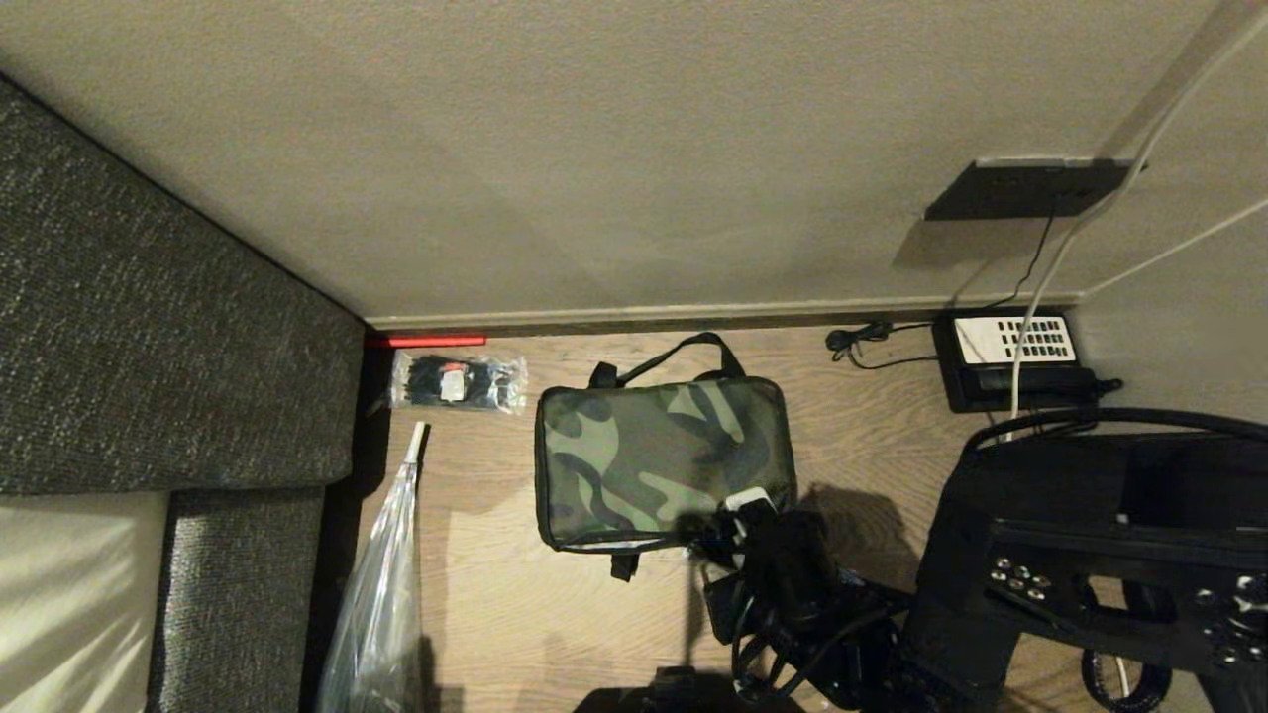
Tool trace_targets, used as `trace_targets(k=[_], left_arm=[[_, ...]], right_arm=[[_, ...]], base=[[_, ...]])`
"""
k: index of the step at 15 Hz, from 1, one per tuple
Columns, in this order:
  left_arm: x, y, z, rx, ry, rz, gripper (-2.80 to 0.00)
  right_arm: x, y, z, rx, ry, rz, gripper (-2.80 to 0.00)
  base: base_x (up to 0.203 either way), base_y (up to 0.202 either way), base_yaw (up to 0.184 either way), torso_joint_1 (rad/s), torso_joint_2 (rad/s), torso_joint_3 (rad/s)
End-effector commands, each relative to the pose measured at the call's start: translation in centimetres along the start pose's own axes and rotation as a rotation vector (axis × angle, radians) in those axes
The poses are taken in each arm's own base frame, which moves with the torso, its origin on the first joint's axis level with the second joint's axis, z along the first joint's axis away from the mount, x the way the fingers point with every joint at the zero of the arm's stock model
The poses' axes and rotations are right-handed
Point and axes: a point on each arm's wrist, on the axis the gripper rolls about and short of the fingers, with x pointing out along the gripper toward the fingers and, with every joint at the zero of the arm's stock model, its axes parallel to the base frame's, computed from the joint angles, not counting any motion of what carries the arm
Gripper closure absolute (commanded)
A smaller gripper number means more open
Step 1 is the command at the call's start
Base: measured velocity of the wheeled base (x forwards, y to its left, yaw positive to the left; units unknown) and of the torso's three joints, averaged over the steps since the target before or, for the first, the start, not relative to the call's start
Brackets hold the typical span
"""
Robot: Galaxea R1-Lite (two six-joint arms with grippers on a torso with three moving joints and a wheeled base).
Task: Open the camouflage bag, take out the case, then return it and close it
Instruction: Open the top of the storage box
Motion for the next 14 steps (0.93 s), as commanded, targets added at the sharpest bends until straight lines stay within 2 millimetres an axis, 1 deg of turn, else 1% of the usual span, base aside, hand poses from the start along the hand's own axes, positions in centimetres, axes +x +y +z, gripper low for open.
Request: trace_targets(k=[1,2,5,8,10,12,14], left_arm=[[0.0,0.0,-0.1,0.0,0.001,0.001,0.0],[0.0,0.0,-0.1,0.0,0.002,0.001,0.0],[0.0,0.0,-0.1,0.0,0.003,0.001,0.0],[0.0,0.0,-0.1,0.0,0.002,0.001,0.0],[0.0,0.0,-0.1,0.0,0.002,0.001,0.0],[0.0,0.0,-0.1,0.0,0.003,0.001,0.0],[0.0,0.0,-0.1,0.0,0.001,0.001,0.0]], right_arm=[[1.3,0.6,-0.5,0.001,-0.012,-0.006,-2.8],[1.6,0.8,-0.2,0.012,-0.025,-0.006,-2.8],[1.6,0.9,0.6,0.065,-0.059,-0.012,-2.8],[1.6,1.2,2.1,0.252,-0.104,0.031,-2.8],[1.9,1.3,2.3,0.303,-0.111,0.045,-2.8],[2.0,1.5,2.5,0.36,-0.102,0.094,-2.8],[1.9,1.5,2.2,0.356,-0.078,0.1,-2.8]], base=[[0.0,0.0,0.0,0.0,0.0,0.0],[0.0,0.0,0.0,0.0,0.0,0.0],[0.0,0.0,0.0,0.0,0.0,0.0],[0.0,0.0,0.0,0.0,0.0,0.0],[0.0,0.0,0.0,0.0,0.0,0.0],[0.0,0.0,0.0,0.0,0.0,0.0],[0.0,0.0,0.0,0.0,0.0,0.0]])
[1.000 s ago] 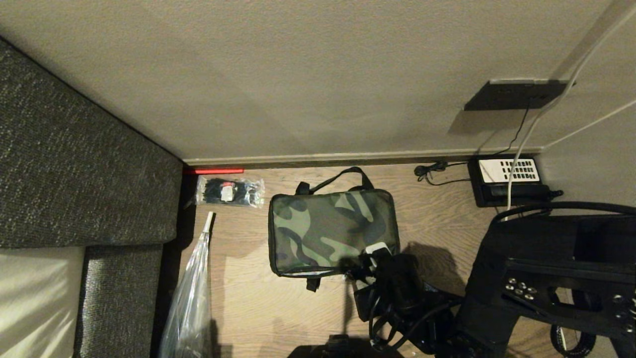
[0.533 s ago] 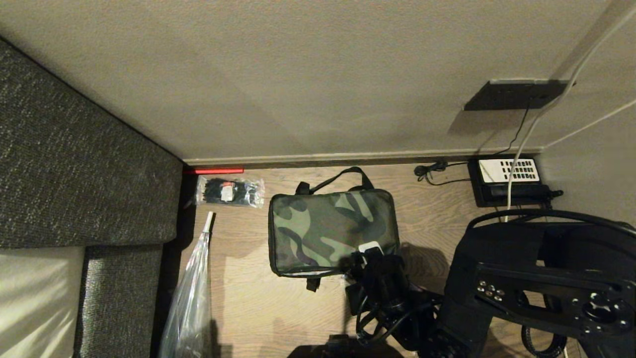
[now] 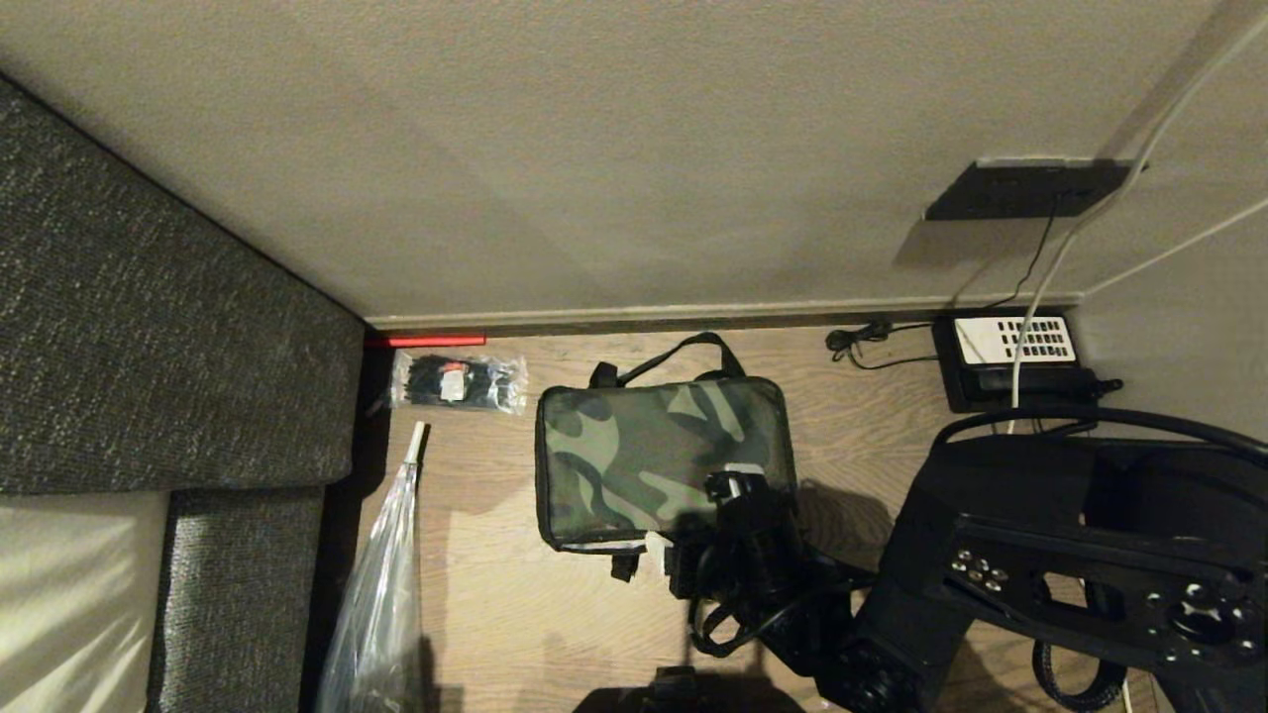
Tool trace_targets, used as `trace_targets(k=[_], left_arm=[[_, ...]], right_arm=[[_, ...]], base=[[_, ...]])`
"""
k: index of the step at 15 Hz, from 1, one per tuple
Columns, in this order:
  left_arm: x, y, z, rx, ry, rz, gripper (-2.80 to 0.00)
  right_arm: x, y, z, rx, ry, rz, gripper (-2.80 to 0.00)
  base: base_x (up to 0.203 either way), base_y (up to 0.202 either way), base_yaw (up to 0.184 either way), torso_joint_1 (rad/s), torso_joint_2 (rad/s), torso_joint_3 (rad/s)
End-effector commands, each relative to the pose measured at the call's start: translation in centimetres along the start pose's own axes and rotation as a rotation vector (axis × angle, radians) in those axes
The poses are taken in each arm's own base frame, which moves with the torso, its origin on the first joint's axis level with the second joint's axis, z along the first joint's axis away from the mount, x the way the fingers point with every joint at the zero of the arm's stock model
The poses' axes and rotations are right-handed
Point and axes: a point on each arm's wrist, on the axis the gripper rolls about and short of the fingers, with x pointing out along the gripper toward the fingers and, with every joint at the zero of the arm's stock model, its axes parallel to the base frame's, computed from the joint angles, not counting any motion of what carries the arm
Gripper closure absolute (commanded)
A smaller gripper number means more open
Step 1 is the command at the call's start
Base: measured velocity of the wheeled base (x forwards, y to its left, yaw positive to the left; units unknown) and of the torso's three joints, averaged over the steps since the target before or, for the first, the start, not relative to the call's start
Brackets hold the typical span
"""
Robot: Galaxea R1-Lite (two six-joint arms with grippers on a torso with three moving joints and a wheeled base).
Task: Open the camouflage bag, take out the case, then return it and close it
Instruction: Open the top of the storage box
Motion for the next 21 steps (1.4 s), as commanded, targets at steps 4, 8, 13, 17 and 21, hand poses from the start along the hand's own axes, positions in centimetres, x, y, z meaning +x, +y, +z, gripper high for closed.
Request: trace_targets(k=[4,8,13,17,21], left_arm=[[0.0,0.0,-0.1,0.0,0.001,0.001,0.0],[0.0,0.0,-0.1,0.0,0.001,0.001,0.0],[0.0,0.0,-0.1,0.0,0.001,0.001,0.0],[0.0,0.0,-0.1,0.0,0.001,0.001,0.0],[0.0,0.0,-0.1,0.001,0.001,0.001,0.0]], right_arm=[[-0.8,-0.5,-0.5,-0.022,0.046,-0.002,-2.8],[-3.8,-0.4,1.2,-0.044,0.082,0.087,-2.8],[-4.9,-1.1,0.3,-0.071,0.127,0.087,-2.8],[-5.7,-1.3,0.3,-0.082,0.133,0.084,-2.8],[-5.8,-1.3,0.3,-0.104,0.134,0.086,-2.8]], base=[[0.0,0.0,0.0,0.0,0.0,0.0],[0.0,0.0,0.0,0.0,0.0,0.0],[0.0,0.0,0.0,0.0,0.0,0.0],[0.0,0.0,0.0,0.0,0.0,0.0],[0.0,0.0,0.0,0.0,0.0,0.0]])
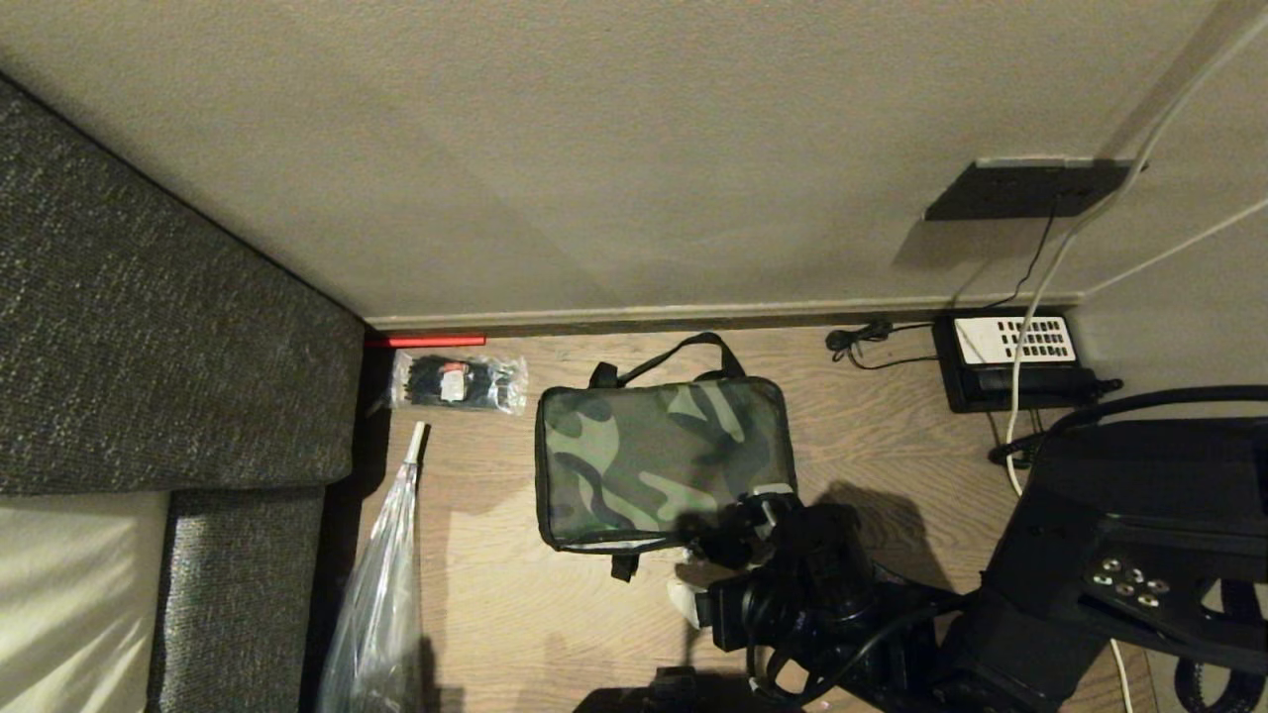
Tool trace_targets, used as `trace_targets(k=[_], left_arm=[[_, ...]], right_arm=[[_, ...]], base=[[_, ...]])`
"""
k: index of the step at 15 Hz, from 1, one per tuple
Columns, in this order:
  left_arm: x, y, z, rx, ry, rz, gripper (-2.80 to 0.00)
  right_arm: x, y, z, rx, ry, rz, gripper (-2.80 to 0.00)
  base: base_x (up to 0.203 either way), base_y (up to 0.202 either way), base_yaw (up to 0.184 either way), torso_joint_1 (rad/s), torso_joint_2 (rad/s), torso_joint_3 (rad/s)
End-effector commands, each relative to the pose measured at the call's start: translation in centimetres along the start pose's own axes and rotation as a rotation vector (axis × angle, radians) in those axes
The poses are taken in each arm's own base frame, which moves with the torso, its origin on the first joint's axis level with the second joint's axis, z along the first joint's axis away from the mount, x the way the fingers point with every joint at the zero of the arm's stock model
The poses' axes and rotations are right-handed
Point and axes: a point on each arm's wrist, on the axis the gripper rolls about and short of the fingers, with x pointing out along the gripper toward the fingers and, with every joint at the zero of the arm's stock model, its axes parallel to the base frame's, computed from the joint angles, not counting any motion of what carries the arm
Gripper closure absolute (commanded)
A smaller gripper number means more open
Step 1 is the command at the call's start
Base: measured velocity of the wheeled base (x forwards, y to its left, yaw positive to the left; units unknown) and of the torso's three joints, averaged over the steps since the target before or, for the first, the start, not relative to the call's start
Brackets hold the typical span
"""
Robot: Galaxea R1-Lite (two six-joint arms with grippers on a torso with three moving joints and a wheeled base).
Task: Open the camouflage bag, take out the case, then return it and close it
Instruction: Open the top of the storage box
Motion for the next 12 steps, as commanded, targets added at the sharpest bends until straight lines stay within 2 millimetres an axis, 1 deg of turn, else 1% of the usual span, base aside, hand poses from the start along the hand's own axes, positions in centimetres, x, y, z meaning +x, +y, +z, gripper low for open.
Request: trace_targets(k=[1,5,12], left_arm=[[0.01,0.0,-0.09,-0.003,0.001,0.002,0.0],[0.02,0.0,-0.12,-0.004,0.005,0.0,0.0],[0.02,0.0,-0.1,-0.011,0.004,0.0,0.0]], right_arm=[[-0.2,0.02,0.0,-0.007,-0.003,0.002,-2.8],[-0.24,0.44,-0.33,-0.017,0.006,0.011,-2.8],[-0.16,0.49,-0.37,-0.02,0.008,0.013,-2.8]], base=[[0.0,0.0,0.0,0.0,0.0,0.0],[0.0,0.0,0.0,0.0,0.0,0.0],[0.0,0.0,0.0,0.0,0.0,0.0]])
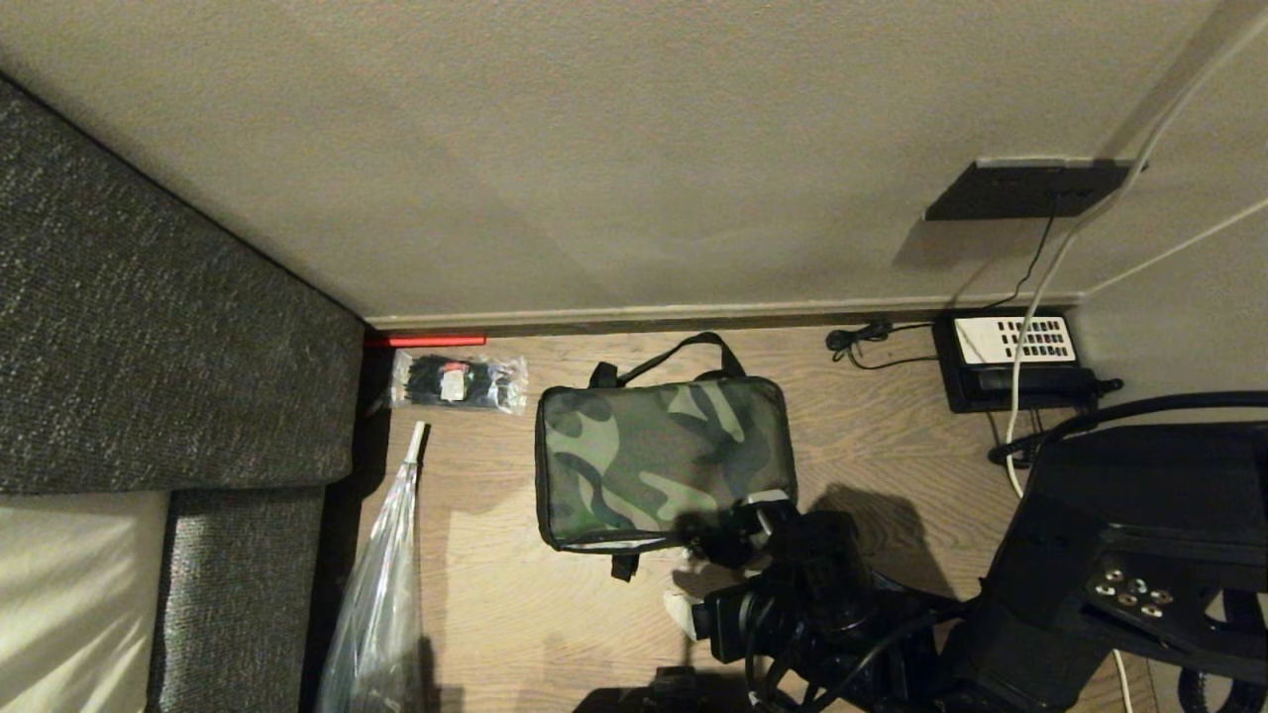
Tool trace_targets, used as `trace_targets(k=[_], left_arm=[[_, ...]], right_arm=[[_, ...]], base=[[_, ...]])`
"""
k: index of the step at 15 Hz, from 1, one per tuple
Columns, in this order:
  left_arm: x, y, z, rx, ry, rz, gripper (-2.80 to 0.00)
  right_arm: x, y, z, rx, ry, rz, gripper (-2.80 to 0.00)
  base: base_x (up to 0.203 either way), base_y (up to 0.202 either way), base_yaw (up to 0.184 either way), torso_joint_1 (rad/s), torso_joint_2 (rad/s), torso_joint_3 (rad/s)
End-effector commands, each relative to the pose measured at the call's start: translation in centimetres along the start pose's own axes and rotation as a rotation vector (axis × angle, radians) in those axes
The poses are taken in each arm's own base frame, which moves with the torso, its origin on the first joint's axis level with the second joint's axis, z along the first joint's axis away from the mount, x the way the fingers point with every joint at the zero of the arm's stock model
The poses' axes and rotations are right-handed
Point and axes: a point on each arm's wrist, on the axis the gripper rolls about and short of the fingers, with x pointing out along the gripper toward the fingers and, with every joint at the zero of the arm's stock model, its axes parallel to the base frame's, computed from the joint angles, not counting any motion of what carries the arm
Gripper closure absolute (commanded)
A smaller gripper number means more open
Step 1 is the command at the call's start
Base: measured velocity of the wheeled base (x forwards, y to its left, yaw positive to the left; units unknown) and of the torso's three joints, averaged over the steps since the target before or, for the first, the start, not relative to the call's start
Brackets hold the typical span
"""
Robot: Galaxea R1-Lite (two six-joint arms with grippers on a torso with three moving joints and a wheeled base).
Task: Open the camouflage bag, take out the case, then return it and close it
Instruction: Open the top of the storage box
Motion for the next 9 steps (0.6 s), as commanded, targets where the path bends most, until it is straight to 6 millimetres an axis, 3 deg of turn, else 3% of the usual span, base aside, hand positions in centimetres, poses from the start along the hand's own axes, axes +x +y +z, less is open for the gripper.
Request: trace_targets(k=[1,9], left_arm=[[0.01,0.0,-0.09,0.002,0.001,0.001,0.0],[0.01,0.0,-0.08,-0.001,0.0,0.002,0.0]], right_arm=[[-0.03,0.01,-0.02,0.0,-0.003,0.001,-2.8],[0.02,-0.01,-0.06,-0.004,-0.002,-0.001,-2.8]], base=[[0.0,0.0,0.0,0.0,0.0,0.0],[0.0,0.0,0.0,0.0,0.0,0.0]])
